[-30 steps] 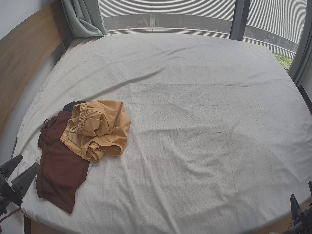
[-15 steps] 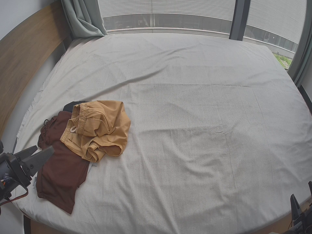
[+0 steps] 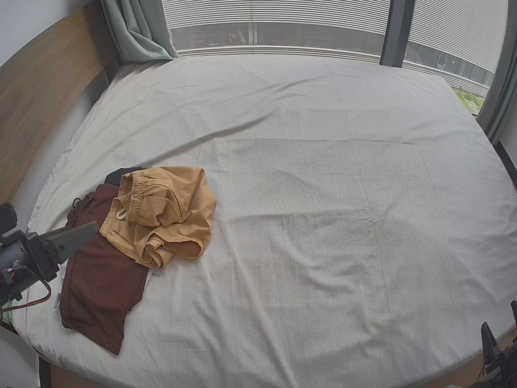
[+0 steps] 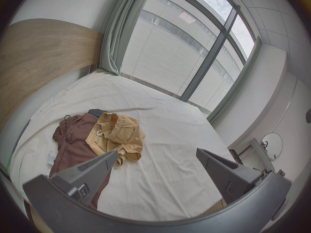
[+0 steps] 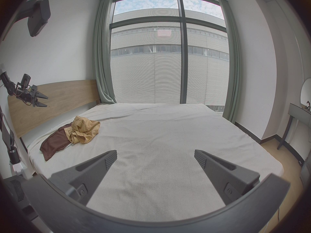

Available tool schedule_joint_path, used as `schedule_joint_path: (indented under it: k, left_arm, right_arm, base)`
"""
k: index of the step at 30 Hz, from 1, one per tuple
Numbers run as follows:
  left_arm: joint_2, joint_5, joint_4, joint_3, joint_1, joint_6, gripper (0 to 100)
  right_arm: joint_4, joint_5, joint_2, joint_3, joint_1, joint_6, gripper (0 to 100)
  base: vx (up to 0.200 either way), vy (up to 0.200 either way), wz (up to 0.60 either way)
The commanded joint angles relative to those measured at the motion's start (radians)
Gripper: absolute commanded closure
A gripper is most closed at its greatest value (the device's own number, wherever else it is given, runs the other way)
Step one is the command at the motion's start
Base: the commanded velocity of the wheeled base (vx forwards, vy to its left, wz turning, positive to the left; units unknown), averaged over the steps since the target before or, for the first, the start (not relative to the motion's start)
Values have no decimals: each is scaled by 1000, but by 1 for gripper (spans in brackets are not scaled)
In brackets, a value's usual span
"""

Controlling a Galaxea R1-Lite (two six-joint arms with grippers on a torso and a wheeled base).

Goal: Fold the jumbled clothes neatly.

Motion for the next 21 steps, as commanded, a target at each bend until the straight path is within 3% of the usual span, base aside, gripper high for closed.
schedule_joint_path:
  k: [1,21]
  left_arm:
    - [67,-27,-25,-6,49,3,0]
    - [334,-121,-218,-46,132,24,0]
  right_arm:
    - [1,0,-16,16,0,0,0]
    - [0,0,-16,18,0,0,0]
  base:
    - [0,0,0]
    - [0,0,0]
